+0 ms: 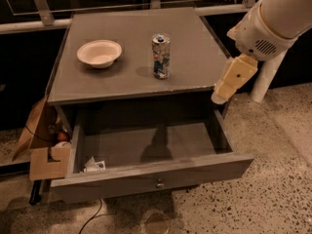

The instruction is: Place redbull can into top drawer

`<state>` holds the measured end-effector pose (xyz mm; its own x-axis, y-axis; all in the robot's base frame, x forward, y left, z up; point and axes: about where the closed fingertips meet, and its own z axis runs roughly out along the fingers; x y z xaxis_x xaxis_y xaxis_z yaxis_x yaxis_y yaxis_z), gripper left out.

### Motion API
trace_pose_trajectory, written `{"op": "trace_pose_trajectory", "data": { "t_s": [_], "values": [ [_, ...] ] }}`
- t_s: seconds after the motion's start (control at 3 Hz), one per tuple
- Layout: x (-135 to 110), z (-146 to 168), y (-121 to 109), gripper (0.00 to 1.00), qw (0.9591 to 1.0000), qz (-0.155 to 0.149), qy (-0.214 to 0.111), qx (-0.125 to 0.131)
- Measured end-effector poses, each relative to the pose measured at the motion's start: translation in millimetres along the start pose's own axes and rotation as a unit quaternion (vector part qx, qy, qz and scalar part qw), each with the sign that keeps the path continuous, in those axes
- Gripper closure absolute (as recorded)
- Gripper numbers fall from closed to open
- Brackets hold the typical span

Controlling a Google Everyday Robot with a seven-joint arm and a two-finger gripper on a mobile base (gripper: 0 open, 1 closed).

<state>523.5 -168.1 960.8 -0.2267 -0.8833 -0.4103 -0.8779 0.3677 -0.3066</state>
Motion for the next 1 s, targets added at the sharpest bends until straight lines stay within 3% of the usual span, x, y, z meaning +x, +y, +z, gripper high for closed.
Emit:
{"op": "trace_pose_trajectory", "data": {
  "t_s": [0.33, 1.0],
  "values": [
    [-23.5, 25.1, -22.2, 0.00, 0.9993, 0.007, -0.034, 0.016],
    [-60.0, 73.4, -53.6, 0.00, 0.9963, 0.020, -0.081, 0.022]
  ]
}}
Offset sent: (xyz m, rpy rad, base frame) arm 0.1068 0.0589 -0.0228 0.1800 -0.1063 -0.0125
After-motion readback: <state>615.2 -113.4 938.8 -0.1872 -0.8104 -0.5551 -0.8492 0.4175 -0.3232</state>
